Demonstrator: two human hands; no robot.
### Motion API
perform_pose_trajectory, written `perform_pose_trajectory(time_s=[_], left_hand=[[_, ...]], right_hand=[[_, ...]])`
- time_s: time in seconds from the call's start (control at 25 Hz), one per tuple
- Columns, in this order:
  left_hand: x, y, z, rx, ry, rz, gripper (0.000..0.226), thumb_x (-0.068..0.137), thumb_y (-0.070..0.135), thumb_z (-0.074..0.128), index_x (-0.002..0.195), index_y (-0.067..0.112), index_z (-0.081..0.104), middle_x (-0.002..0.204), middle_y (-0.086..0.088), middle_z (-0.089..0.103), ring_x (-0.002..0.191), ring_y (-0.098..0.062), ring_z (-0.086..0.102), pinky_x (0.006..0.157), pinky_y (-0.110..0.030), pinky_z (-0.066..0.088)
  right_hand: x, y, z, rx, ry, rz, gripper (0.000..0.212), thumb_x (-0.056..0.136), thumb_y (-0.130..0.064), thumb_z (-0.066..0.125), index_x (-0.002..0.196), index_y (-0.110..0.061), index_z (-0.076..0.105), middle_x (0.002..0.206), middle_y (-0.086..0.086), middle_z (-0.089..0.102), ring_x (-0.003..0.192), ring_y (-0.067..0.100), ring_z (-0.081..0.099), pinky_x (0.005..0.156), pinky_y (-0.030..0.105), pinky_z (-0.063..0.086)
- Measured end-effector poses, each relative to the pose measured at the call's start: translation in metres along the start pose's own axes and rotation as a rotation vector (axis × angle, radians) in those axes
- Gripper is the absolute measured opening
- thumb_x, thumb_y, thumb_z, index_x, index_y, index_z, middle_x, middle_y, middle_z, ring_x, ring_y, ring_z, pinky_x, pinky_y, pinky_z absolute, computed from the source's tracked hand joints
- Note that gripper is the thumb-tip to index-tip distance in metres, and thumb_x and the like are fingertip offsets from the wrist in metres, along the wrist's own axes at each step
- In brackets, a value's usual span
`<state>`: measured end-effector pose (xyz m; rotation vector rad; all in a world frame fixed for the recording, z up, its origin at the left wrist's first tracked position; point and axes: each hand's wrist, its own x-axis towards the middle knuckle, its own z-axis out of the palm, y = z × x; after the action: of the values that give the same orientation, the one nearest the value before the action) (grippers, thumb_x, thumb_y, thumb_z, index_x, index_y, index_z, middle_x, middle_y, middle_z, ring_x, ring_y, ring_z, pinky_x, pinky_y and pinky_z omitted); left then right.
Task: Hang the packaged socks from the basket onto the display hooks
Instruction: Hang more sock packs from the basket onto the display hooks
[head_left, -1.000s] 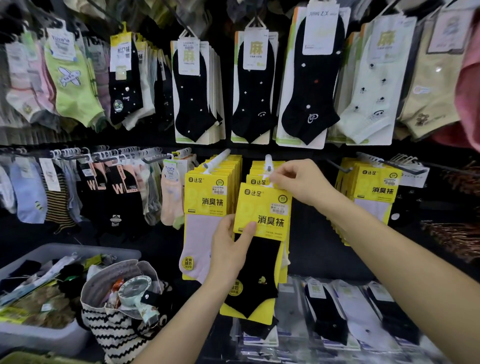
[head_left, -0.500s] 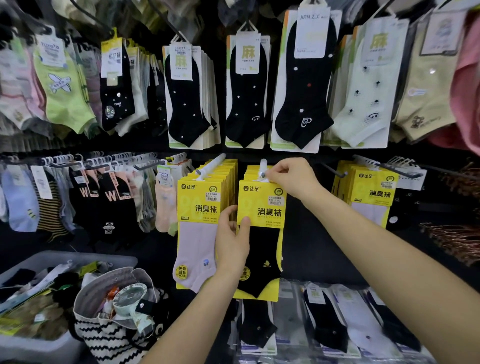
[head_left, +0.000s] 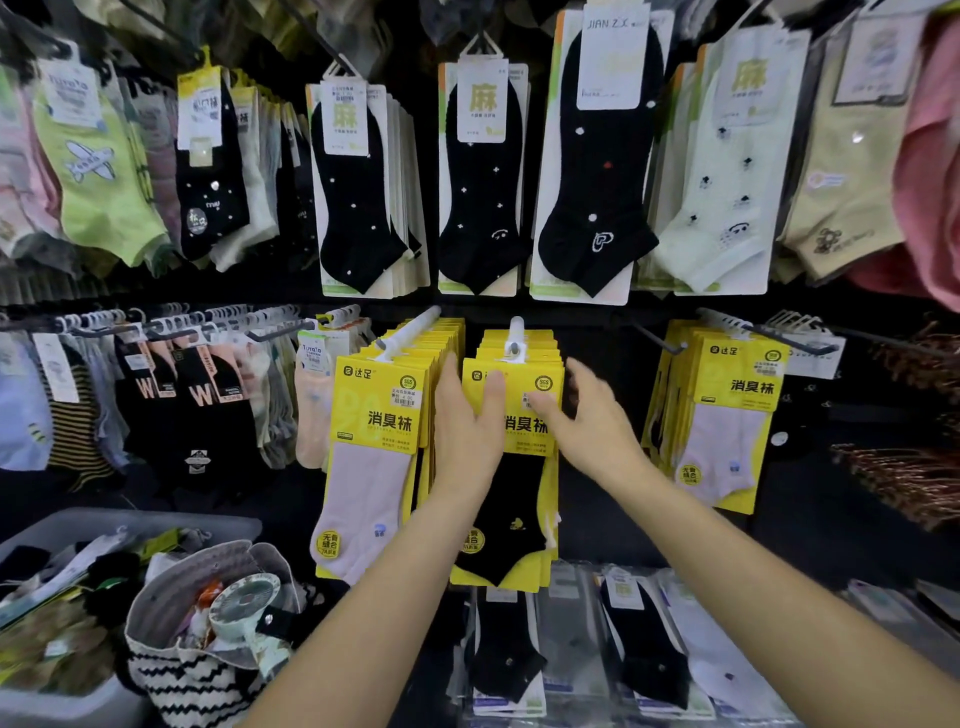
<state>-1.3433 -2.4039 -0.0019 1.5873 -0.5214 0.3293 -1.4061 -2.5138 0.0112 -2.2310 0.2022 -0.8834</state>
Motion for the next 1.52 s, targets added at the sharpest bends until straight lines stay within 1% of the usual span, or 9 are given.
perform_pose_trajectory(time_s=[0.16,0.36,0.6,0.68,0.8,1.04,1.16,1.4,1.52], left_hand=[[0.02,-0.002,0.009,-0.077,-0.077,-0.151,0.056,0.098,0.042,0.036,0.147,0.018,0.024,0.148,-0.004,0.036,0.135,-0.019,0.035,0.111,-0.038,0.032],[0.036,-0.009,0.014,-0.122,-0.133,-0.156,0.051,0.099,0.036,0.039,0.146,0.02,0.027,0.135,0.006,0.042,0.124,-0.01,0.039,0.1,-0.027,0.032],[0.044,-0.015,0.017,-0.174,-0.153,-0.15,0.04,0.098,0.034,0.042,0.137,0.022,0.042,0.117,0.013,0.049,0.103,-0.002,0.047,0.091,-0.025,0.035],[0.049,-0.018,0.016,-0.194,-0.154,-0.156,0.042,0.098,0.036,0.043,0.136,0.02,0.043,0.123,0.011,0.051,0.108,-0.005,0.051,0.095,-0.027,0.039],[0.052,-0.023,0.015,-0.166,-0.175,-0.187,0.051,0.096,0.043,0.044,0.139,0.016,0.041,0.138,0.001,0.049,0.128,-0.016,0.045,0.108,-0.038,0.036],[0.051,-0.022,0.012,-0.29,-0.23,-0.275,0.029,0.093,0.047,0.046,0.108,0.027,0.06,0.11,0.005,0.067,0.104,-0.014,0.063,0.089,-0.033,0.051],[0.045,-0.033,0.006,-0.306,-0.274,-0.25,0.029,0.088,0.057,0.042,0.097,0.038,0.061,0.095,0.019,0.071,0.092,-0.001,0.066,0.073,-0.02,0.053],[0.008,-0.068,0.002,-0.282,-0.36,-0.324,0.037,0.076,0.071,0.034,0.082,0.05,0.065,0.079,0.036,0.066,0.077,0.019,0.06,0.07,-0.014,0.039],[0.005,-0.061,0.0,-0.267,-0.323,-0.356,0.039,0.079,0.068,0.034,0.086,0.048,0.066,0.087,0.03,0.068,0.092,0.007,0.061,0.079,-0.018,0.042]], right_hand=[[0.006,0.007,0.012,0.067,-0.083,-0.01,0.035,0.099,-0.029,0.037,0.134,-0.025,0.04,0.113,-0.008,0.06,0.094,0.006,0.056,0.072,0.017,0.044],[0.023,0.016,0.023,0.221,-0.089,0.134,0.037,0.099,-0.022,0.038,0.136,-0.02,0.037,0.12,0.0,0.06,0.108,0.017,0.058,0.095,0.04,0.048],[0.033,0.022,0.036,0.389,-0.092,0.145,0.05,0.093,-0.019,0.051,0.139,-0.024,0.033,0.111,-0.013,0.06,0.098,0.002,0.058,0.085,0.025,0.049],[0.034,0.024,0.039,0.393,-0.09,0.144,0.053,0.089,-0.017,0.058,0.136,-0.023,0.035,0.107,-0.014,0.061,0.095,-0.001,0.059,0.081,0.02,0.049],[0.034,0.025,0.039,0.429,-0.07,0.152,0.062,0.085,-0.016,0.064,0.137,-0.023,0.033,0.111,-0.007,0.064,0.1,0.008,0.062,0.09,0.031,0.05],[0.034,0.023,0.039,0.516,-0.097,0.149,0.07,0.079,-0.007,0.069,0.137,-0.025,0.035,0.112,-0.005,0.065,0.101,0.01,0.063,0.095,0.035,0.05],[0.03,0.037,0.037,0.548,-0.13,0.189,0.074,0.079,-0.005,0.068,0.141,-0.023,0.031,0.116,-0.002,0.064,0.105,0.012,0.062,0.097,0.035,0.048],[-0.004,0.058,0.065,0.421,-0.162,0.227,0.069,0.078,-0.012,0.072,0.136,-0.018,0.036,0.118,-0.003,0.061,0.11,0.011,0.057,0.094,0.029,0.046],[-0.003,0.059,0.064,0.453,-0.205,0.237,0.073,0.077,-0.014,0.073,0.138,-0.021,0.033,0.123,-0.002,0.058,0.114,0.013,0.055,0.098,0.034,0.046]])
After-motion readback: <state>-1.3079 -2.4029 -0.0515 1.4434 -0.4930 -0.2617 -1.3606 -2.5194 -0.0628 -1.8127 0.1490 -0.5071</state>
